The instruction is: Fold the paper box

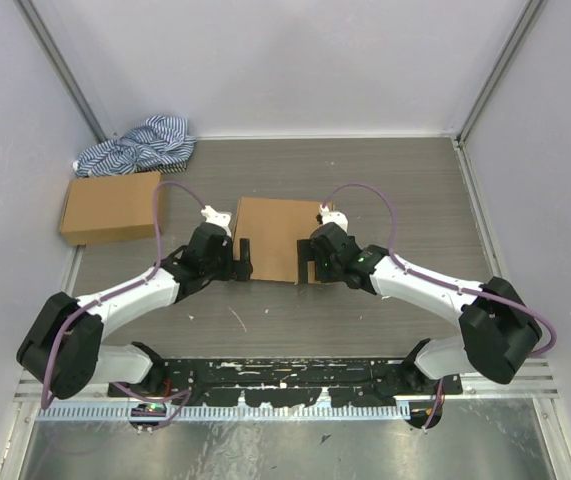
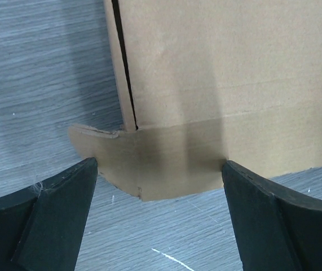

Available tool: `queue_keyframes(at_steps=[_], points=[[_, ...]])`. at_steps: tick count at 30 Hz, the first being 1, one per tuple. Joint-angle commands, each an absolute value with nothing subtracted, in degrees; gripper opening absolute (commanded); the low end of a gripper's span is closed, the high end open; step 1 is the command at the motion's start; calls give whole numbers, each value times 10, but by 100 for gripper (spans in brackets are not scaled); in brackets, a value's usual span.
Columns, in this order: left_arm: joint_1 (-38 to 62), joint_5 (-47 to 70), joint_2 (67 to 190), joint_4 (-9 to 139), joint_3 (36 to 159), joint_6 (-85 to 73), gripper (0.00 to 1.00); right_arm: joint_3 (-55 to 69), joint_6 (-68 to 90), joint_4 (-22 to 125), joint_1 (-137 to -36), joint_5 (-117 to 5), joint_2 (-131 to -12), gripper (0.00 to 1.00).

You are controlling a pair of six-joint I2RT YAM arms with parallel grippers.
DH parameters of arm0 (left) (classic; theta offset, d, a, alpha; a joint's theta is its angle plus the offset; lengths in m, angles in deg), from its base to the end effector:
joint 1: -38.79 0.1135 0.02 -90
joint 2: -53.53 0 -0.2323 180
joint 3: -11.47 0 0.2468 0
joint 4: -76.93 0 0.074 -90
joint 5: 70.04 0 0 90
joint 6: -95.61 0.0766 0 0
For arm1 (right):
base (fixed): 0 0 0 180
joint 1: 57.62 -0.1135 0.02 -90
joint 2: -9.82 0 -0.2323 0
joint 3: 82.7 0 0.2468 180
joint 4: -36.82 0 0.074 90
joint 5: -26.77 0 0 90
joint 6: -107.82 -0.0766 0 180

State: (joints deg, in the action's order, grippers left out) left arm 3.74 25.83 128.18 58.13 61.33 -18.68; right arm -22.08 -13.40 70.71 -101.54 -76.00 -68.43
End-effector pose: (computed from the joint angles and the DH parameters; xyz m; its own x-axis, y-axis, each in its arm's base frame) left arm 0.2430 -0.1609 0.1305 -0.7245 0.0084 -0.6892 0.2332 0.9439 -0.2337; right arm 0.2281 0.1962 0.1498 -0.7815 -0.0508 -0.6218 -0.2015 0.9638 0.1745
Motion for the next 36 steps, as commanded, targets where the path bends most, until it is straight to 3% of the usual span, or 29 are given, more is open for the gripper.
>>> queue_keyframes(at_steps=[1,14,23,36], points=[[34,246,1271,596,603,-193,98,-224,-122,680,-1020,-732,-680,99],[28,199,1268,590,611,-206,93,-220,-126,681,-1031,-720,-670,96],[25,184,1232,494,650,-226,88,-183,-159,761,-1031,-747,-676,88],[18,152,1235,470,668,-245,77,-175,-165,789,-1036,-740,-650,85]])
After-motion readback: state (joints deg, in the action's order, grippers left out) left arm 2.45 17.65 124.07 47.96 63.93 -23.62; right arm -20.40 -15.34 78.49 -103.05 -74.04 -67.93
